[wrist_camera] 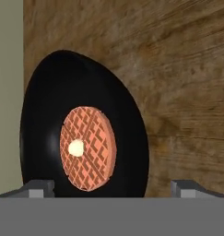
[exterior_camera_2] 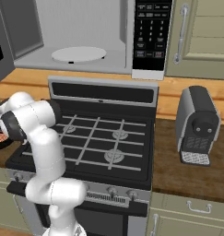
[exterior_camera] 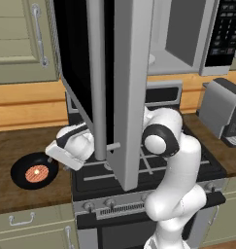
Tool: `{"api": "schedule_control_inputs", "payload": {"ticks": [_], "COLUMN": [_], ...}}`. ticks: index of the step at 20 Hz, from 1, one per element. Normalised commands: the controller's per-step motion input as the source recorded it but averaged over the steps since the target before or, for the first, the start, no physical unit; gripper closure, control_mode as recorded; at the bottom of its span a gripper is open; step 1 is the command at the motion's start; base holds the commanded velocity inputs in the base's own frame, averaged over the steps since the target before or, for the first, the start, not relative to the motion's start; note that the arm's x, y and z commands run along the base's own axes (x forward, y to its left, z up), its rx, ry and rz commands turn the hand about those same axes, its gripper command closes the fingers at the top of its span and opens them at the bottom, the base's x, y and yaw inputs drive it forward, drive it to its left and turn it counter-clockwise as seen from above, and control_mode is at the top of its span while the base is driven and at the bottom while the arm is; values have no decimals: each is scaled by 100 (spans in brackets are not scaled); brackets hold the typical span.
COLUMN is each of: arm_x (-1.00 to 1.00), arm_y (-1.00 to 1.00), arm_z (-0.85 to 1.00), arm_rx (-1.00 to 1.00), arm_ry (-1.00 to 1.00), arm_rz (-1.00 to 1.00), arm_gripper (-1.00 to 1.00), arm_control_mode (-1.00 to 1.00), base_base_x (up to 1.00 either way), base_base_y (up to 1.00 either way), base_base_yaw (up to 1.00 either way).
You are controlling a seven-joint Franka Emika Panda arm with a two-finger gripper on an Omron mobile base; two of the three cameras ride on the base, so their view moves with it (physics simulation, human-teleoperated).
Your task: Open the microwave, place the bowl with waffle inside the microwave, then close the microwave door and turn it on.
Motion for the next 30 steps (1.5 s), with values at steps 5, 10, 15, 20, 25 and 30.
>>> {"api": "schedule_control_inputs", "payload": {"ticks": [5,10,15,20,25,30], "arm_x": [17,0,0,-16,-36,-37], "arm_y": [27,26,13,0,-5,-30], "arm_z": [-25,-46,-48,-18,0,0], "arm_rx": [0,-3,-2,0,0,0], "arm_ry": [2,3,6,14,4,0], "arm_rz": [0,0,0,3,3,0], "arm_gripper": [-100,100,100,100,100,100], "arm_control_mode": [-100,-100,-100,-100,-100,-100], "base_base_x": [0,0,0,0,0,0], "base_base_y": [0,0,0,0,0,0], "base_base_yaw": [0,0,0,0,0,0]}}
